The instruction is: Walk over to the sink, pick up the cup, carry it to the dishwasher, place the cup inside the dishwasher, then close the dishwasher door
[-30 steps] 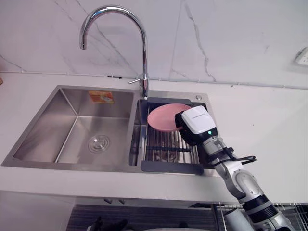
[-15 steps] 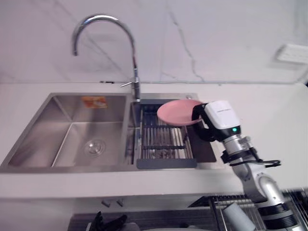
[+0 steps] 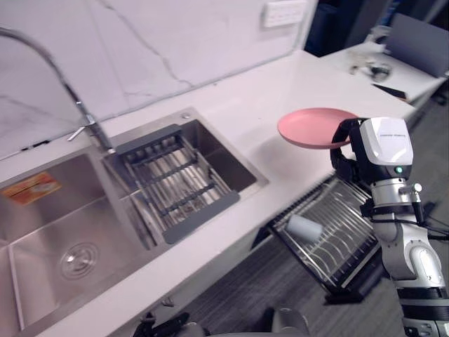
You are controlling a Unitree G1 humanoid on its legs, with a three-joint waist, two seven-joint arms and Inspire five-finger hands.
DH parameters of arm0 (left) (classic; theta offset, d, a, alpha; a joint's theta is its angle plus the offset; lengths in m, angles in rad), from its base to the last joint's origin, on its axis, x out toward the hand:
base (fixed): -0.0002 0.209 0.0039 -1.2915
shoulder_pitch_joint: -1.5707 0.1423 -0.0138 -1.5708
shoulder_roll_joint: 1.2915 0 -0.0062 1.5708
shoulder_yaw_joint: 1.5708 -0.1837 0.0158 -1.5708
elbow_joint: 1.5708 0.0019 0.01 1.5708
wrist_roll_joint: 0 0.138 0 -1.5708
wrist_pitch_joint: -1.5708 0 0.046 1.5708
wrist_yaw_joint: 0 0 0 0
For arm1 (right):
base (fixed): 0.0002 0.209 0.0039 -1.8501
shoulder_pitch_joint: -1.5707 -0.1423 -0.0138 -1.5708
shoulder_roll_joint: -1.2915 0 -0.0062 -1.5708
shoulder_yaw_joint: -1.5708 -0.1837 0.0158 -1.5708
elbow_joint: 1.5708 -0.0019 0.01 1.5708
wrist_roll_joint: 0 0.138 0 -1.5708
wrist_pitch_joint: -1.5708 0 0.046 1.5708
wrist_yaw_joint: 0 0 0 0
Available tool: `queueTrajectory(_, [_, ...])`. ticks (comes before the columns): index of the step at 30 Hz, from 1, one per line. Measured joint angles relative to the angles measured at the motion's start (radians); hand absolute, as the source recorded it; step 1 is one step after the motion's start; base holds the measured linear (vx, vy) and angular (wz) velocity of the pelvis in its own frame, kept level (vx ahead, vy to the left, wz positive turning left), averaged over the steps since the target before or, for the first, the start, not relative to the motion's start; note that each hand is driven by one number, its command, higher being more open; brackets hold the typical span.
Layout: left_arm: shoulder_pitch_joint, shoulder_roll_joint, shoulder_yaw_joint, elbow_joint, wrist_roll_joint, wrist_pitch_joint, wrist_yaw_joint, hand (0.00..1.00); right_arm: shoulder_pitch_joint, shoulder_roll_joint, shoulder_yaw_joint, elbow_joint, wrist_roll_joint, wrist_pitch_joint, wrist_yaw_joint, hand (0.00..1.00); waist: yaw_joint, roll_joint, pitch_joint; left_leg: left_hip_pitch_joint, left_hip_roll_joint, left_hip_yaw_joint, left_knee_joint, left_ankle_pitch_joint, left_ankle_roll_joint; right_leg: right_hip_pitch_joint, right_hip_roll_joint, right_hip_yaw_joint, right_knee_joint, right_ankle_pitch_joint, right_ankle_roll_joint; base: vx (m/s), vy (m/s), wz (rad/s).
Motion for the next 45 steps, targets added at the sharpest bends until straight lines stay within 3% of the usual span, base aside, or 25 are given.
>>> queueTrajectory(1, [-0.009, 0.013, 0.013, 0.002, -0.001, 0.001, 0.012, 1.0, -0.015, 0.0, 0.0, 0.01, -0.004, 0.001, -0.006, 0.0, 0.009, -0.005, -0.001, -0.025, 0.008, -0.01, 0.009, 0.002, -0.013, 0.001, 0.041, -0.016, -0.077, -0.002, 0.009, -0.12, -0.159, -1.18])
queueTrajectory(2, [-0.005, 0.019, 0.03, 0.005, -0.011, 0.002, 0.019, 1.0, -0.025, 0.008, 0.0, 0.028, -0.009, 0.005, -0.013, 0.0, 0.028, -0.002, -0.015, -0.043, 0.026, -0.021, -0.039, 0.032, -0.033, 0.055, 0.115, 0.012, -0.291, 0.024, 0.051, -0.12, -0.189, -1.14])
queueTrajectory(3, [-0.002, 0.032, 0.032, 0.007, -0.014, 0.001, 0.021, 1.0, -0.023, 0.01, 0.0, 0.032, -0.009, 0.008, -0.014, 0.0, 0.03, -0.012, -0.018, -0.047, 0.031, 0.0, -0.043, 0.042, -0.04, 0.069, 0.122, 0.006, -0.338, 0.019, 0.049, -0.11, -0.226, -1.12])
queueTrajectory(5, [-0.003, 0.063, 0.032, 0.011, -0.016, 0.008, 0.022, 1.0, -0.014, 0.014, -0.002, 0.034, -0.007, 0.017, -0.014, 0.0, 0.029, -0.038, -0.023, -0.067, 0.042, 0.032, -0.021, 0.05, -0.048, 0.095, 0.108, -0.014, -0.41, 0.008, 0.075, -0.08, -0.244, -0.5])
queueTrajectory(6, [-0.003, 0.075, 0.032, 0.012, -0.013, 0.021, 0.02, 1.0, 0.002, 0.02, -0.008, 0.034, -0.006, 0.017, -0.013, 0.0, 0.026, -0.043, -0.025, -0.077, 0.055, 0.029, -0.008, 0.059, -0.062, 0.118, 0.125, -0.019, -0.465, 0.037, 0.142, -0.07, -0.24, -0.22])
queueTrajectory(7, [-0.003, 0.073, 0.032, 0.011, -0.005, 0.02, 0.015, 1.0, 0.014, 0.026, -0.01, 0.036, -0.004, 0.018, -0.012, 0.0, 0.025, -0.041, -0.026, -0.077, 0.066, 0.018, -0.008, 0.071, -0.073, 0.133, 0.146, -0.019, -0.499, 0.047, 0.151, -0.1, -0.338, -0.13])
queueTrajectory(10, [-0.013, 0.032, 0.038, 0.006, 0.023, -0.004, 0.008, 1.0, 0.082, 0.069, -0.056, 0.035, 0.003, 0.014, -0.003, 0.0, 0.024, -0.043, -0.028, -0.075, 0.088, -0.062, -0.044, 0.105, -0.114, 0.174, 0.207, -0.034, -0.568, 0.07, 0.123, -0.09, -0.199, 0.03])
queueTrajectory(15, [-0.029, -0.009, 0.028, 0.0, 0.028, -0.019, 0.007, 1.0, 0.134, 0.157, -0.095, 0.038, 0.002, 0.022, 0.011, 0.0, 0.019, -0.044, -0.028, -0.075, 0.08, -0.083, -0.104, 0.162, -0.122, 0.173, 0.228, -0.05, -0.597, 0.087, 0.101, -0.07, -0.045, 0.09])
queueTrajectory(21, [-0.053, -0.01, 0.005, 0.001, 0.036, -0.026, 0.006, 1.0, 0.125, 0.178, -0.048, 0.163, -0.008, 0.034, -0.002, 0.0, 0.032, -0.031, -0.01, -0.112, 0.066, -0.096, -0.107, 0.175, -0.11, 0.151, 0.221, -0.06, -0.622, 0.114, 0.104, -0.04, 0.071, 0.07])
queueTrajectory(24, [-0.086, -0.008, -0.006, 0.001, 0.036, -0.024, 0.002, 1.0, 0.077, 0.178, -0.009, 0.239, -0.008, 0.057, -0.013, 0.0, 0.031, -0.014, 0.034, -0.153, 0.05, -0.106, -0.096, 0.18, -0.095, 0.121, 0.208, -0.067, -0.627, 0.133, 0.107, -0.04, 0.13, 0.09])
queueTrajectory(32, [-0.172, -0.01, -0.014, -0.011, 0.042, -0.022, -0.037, 1.0, -0.138, 0.168, 0.094, 0.457, 0.005, 0.158, -0.054, 0.0, 0.039, 0.027, 0.156, -0.249, 0.003, -0.16, -0.078, 0.184, -0.064, 0.056, 0.175, -0.088, -0.636, 0.169, 0.119, -0.02, 0.117, 0.1])
queueTrajectory(36, [-0.228, -0.008, -0.053, -0.016, 0.04, -0.016, -0.039, 1.0, -0.286, 0.095, 0.152, 0.615, 0.041, 0.199, -0.073, 0.0, 0.054, 0.051, 0.211, -0.29, -0.025, -0.198, -0.073, 0.185, -0.048, 0.024, 0.156, -0.091, -0.637, 0.187, 0.13, -0.02, 0.114, 0.06])
queueTrajectory(43, [-0.246, 0.006, -0.076, -0.041, 0.02, -0.018, -0.039, 1.0, -0.413, 0.046, 0.186, 0.77, 0.188, 0.286, -0.11, 0.0, 0.07, 0.072, 0.248, -0.325, -0.065, -0.25, -0.073, 0.187, -0.034, 0.001, 0.126, -0.101, -0.637, 0.205, 0.144, 0.0, 0.115, 0.09])
queueTrajectory(44, [-0.25, 0.009, -0.081, -0.044, 0.02, -0.019, -0.042, 1.0, -0.433, 0.045, 0.188, 0.787, 0.211, 0.304, -0.115, 1.0, 0.072, 0.073, 0.259, -0.329, -0.067, -0.251, -0.073, 0.188, -0.032, -0.003, 0.124, -0.101, -0.637, 0.208, 0.145, -0.02, 0.063, 0.03])
queueTrajectory(45, [-0.254, 0.008, -0.081, -0.043, 0.02, -0.019, -0.042, 1.0, -0.44, 0.045, 0.188, 0.793, 0.222, 0.314, -0.114, 1.0, 0.072, 0.075, 0.263, -0.331, -0.069, -0.251, -0.072, 0.189, -0.031, -0.005, 0.122, -0.102, -0.637, 0.21, 0.144, -0.04, 0.076, 0.03])
